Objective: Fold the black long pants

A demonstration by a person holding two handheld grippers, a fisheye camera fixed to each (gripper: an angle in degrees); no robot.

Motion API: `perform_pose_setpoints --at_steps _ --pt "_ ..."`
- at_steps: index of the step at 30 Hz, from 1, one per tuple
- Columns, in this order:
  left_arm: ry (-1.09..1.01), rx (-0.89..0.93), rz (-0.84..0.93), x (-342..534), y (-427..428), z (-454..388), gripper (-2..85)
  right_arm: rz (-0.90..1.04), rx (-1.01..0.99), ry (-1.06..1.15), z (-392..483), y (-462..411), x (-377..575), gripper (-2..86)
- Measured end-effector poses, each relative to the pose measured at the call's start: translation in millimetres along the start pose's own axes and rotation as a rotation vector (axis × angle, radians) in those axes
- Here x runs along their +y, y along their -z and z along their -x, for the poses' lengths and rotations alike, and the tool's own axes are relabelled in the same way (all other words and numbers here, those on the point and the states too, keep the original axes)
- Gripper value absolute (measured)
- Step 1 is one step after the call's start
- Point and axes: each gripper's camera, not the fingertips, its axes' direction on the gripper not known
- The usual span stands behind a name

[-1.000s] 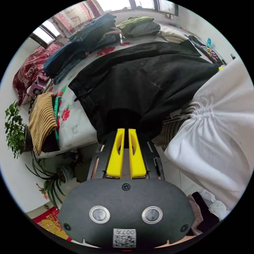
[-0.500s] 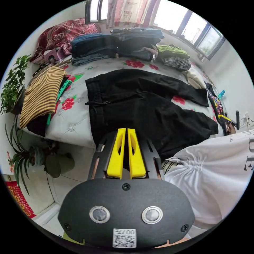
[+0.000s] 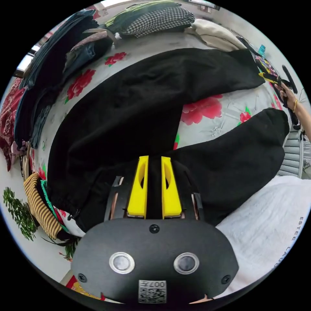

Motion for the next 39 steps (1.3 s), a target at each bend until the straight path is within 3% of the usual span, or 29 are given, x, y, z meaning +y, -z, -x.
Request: perform_pose_setpoints --at_steps 2,5,7,12,16,19,22,24,26,28,31,39 --pt "-0.072 -0.031 0.021 2 2 -9 0.4 -0.012 0.027 0.047 6 18 -1 4.3" --pt "-0.356 -0.042 0.056 36 11 -31 -0.7 -0.160 -0.070 0.070 -5 97 17 3.2" --pt "-0.504 -0.016 0.070 70 16 -40 -0.9 -0.149 -0.024 0.056 -13 126 30 3.5" --pt "-0.536 0.238 0.174 75 5 -36 -0.9 0.078 0.249 -0.049 -39 101 41 6.9" --pt "-0.519 0.360 0.173 56 35 -19 -0.9 -0.205 0.148 -0.004 -1 130 42 10.9" --pt "-0.408 0.377 0.058 38 66 16 -0.9 -0.221 0.049 0.105 40 100 15 13.3" --pt "-0.154 0.265 -0.091 14 72 69 -0.9 -0.169 0.100 0.201 82 45 -28 15.1" --pt "-0.007 0.162 -0.096 -1 58 95 -0.8 -0.148 0.157 0.245 108 11 -54 16.2" --pt "0.084 0.037 -0.043 -16 35 108 -0.7 -0.089 0.266 0.265 139 -34 -87 18.1" --pt "0.203 -0.235 0.102 -29 -1 116 -0.7 -0.057 0.400 0.244 154 -63 -110 19.7" --pt "0.299 -0.534 0.265 -37 -43 113 -0.9 -0.102 0.388 0.238 161 -71 -142 21.0" --pt "0.290 -0.681 0.376 -76 -109 105 -1.0 -0.070 0.405 0.208 147 -83 -279 22.9"
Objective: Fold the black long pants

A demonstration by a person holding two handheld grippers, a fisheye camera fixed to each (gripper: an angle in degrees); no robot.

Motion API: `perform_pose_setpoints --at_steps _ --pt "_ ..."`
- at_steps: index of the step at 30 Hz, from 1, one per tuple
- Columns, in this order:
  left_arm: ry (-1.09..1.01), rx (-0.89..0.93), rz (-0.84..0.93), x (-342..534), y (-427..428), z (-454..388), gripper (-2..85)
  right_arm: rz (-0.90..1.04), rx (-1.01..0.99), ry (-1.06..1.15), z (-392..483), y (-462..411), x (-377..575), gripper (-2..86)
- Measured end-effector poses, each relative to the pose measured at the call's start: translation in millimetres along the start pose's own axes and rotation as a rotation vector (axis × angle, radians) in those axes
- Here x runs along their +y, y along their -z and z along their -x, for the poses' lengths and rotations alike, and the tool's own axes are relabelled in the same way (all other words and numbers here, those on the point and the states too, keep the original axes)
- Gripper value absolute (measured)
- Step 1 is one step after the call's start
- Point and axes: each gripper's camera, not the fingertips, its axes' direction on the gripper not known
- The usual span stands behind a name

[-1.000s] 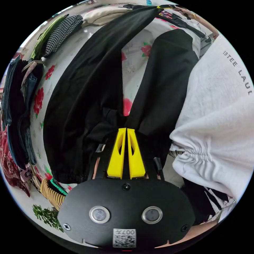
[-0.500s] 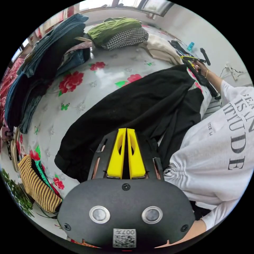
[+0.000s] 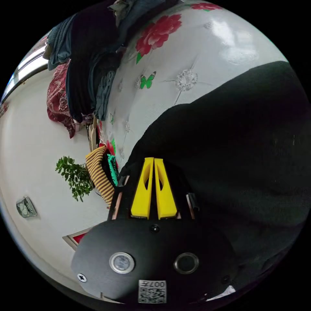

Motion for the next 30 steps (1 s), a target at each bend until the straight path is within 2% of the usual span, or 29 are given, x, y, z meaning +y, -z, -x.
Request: perform_pose_setpoints --at_steps 3,5,8,12,16,18,19,22,24,26,28,30 --pt "0.078 0.110 0.015 -4 -2 24 -1.0 0.019 0.023 0.077 3 12 -1 22.1" --pt "0.094 0.160 -0.007 3 -3 34 -1.0 -0.098 0.021 0.105 -1 48 46 19.7" --pt "0.081 0.169 -0.073 19 -3 37 -1.0 -0.175 -0.042 0.073 -19 91 134 17.0" --pt "0.075 0.143 -0.111 31 -1 38 -1.0 -0.047 -0.146 -0.055 -54 90 236 14.8" --pt "0.156 0.241 -0.124 41 -5 64 -1.0 0.113 -0.257 -0.106 -63 56 296 11.4" --pt "0.191 0.297 -0.134 46 -9 78 -1.0 0.133 -0.218 -0.114 -56 44 295 8.1" --pt "0.204 0.323 -0.146 49 -11 86 -1.0 0.109 -0.097 -0.148 -56 44 289 5.4" --pt "0.267 0.390 -0.191 55 -19 110 -1.0 0.018 -0.159 -0.198 -76 52 252 1.6" --pt "0.323 0.433 -0.219 55 -25 126 -1.0 -0.034 -0.134 -0.210 -87 62 221 0.8" --pt "0.378 0.471 -0.257 49 -27 139 -1.0 -0.065 -0.016 -0.153 -85 71 175 0.4" --pt "0.405 0.494 -0.326 32 -22 149 -1.0 -0.056 0.051 -0.133 -80 69 146 0.5" --pt "0.402 0.507 -0.377 16 -14 153 -1.0 -0.002 0.029 -0.178 -82 57 124 0.9"
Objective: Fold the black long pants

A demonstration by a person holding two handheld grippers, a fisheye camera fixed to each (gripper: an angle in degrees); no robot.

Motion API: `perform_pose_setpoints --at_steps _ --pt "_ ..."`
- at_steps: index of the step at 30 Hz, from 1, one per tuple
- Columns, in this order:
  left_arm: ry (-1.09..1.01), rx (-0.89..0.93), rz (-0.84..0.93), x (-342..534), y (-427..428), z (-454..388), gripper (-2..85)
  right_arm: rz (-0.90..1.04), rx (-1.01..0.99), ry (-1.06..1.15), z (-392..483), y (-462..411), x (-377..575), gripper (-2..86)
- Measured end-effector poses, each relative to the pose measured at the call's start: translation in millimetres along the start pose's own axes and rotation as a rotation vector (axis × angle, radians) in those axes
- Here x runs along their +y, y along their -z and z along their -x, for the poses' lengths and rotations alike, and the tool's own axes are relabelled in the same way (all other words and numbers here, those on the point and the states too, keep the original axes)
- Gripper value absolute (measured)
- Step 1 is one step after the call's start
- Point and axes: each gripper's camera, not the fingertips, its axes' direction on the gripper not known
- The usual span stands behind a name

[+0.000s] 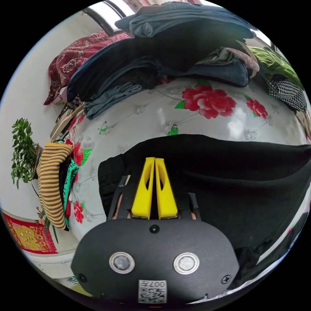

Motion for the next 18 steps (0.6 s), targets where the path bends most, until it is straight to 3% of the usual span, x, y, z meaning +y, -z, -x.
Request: perform_pose_setpoints --at_steps 2,6,11,18 --pt "-0.001 0.023 -0.010 -16 1 -1 -1.0 0.048 0.073 -0.050 4 -5 -11 1.6" --pt "0.107 0.204 -0.003 -16 21 46 -0.9 -0.084 0.127 0.001 16 29 13 3.6" --pt "0.247 0.219 -0.085 62 94 117 -0.8 -0.105 -0.284 0.116 28 74 100 7.2" --pt "0.164 0.093 0.094 179 146 142 5.2 0.003 -0.555 0.314 108 91 204 9.2"
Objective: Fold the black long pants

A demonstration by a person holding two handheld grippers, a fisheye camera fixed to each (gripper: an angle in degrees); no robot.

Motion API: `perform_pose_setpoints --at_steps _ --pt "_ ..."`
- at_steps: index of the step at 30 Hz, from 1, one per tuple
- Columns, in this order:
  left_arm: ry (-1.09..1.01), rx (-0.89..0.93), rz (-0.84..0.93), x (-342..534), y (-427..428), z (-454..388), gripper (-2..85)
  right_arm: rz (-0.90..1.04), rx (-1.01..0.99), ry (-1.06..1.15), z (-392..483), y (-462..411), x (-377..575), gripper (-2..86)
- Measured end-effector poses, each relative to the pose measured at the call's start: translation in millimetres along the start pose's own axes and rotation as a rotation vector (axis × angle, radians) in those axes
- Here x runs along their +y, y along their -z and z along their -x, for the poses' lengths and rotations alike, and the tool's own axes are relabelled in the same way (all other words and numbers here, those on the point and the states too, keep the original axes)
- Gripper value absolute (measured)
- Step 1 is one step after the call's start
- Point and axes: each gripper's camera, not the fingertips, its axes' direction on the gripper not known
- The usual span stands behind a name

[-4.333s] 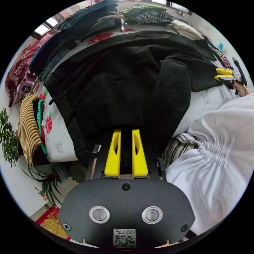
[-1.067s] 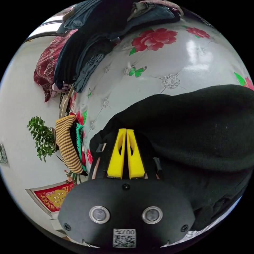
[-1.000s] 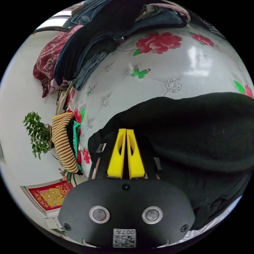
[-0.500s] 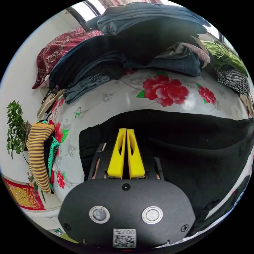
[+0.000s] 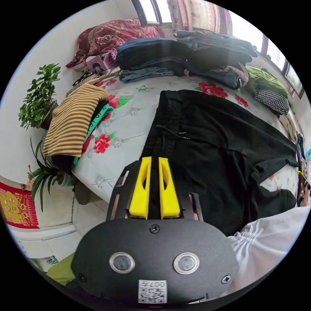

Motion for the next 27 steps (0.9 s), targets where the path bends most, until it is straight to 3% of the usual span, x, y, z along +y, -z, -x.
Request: perform_pose_setpoints --at_steps 5,9,13,18,24,26,27 --pt "-0.023 -0.050 0.055 17 12 15 7.3 0.146 -0.084 0.347 107 -33 3 11.3" --pt "-0.037 0.063 0.127 12 -11 31 8.6 0.161 -0.172 0.414 146 -47 2 12.1" --pt "-0.133 0.123 0.145 -6 -11 32 0.8 0.267 -0.161 0.405 167 -68 5 12.2" --pt "-0.149 0.159 0.018 -4 49 69 -0.7 0.146 -0.104 0.190 124 -17 44 12.2" --pt "0.024 0.302 -0.094 40 86 140 0.1 -0.078 0.029 -0.429 -10 69 164 12.0" --pt "0.036 0.343 -0.072 48 79 143 2.2 -0.183 0.004 -0.661 -54 93 225 11.8" --pt "0.016 0.371 -0.034 49 70 139 7.9 -0.206 0.000 -0.711 -63 96 239 11.8"
